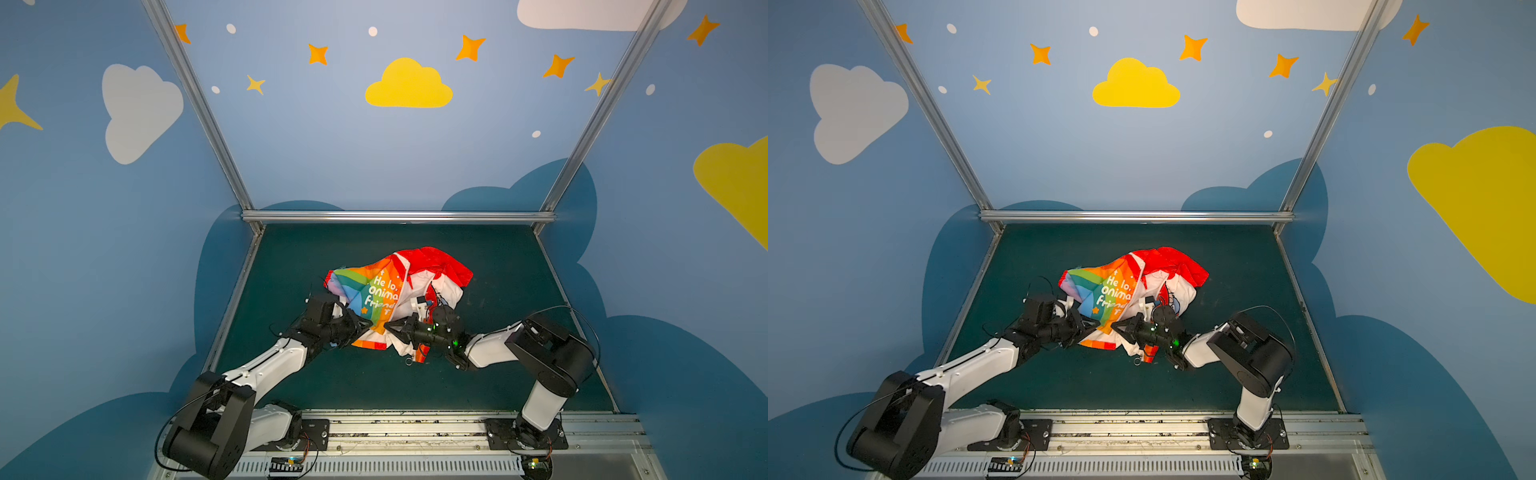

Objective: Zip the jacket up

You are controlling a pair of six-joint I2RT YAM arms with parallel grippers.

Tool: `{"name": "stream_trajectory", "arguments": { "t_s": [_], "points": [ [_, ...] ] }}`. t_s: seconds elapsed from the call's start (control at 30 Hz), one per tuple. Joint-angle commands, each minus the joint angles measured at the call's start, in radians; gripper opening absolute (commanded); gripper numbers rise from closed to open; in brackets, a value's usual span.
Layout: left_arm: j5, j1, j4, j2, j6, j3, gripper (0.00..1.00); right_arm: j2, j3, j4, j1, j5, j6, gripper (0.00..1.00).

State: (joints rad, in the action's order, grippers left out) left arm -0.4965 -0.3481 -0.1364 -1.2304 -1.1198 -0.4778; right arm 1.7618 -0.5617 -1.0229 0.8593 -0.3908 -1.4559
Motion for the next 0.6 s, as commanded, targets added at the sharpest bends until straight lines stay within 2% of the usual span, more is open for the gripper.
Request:
{"name": "stream_trajectory", "arguments": {
  "t_s": [0.0,0.33,0.57],
  "points": [
    [0.003,-0.002,0.004,0.005,0.013,0.005,0.04,-0.019,-0.015,-0.008,0.000,-0.008,0.031,0.00],
    [-0.005,-0.002,0.015,0.027,0.011,0.012,0.03,0.056,-0.155,-0.010,-0.014,-0.081,0.041,0.00],
    [0.001,-0.003,0.014,0.039,-0.001,0.008,0.08,0.074,-0.156,0.064,-0.015,-0.081,0.031,0.00]
  ]
}}
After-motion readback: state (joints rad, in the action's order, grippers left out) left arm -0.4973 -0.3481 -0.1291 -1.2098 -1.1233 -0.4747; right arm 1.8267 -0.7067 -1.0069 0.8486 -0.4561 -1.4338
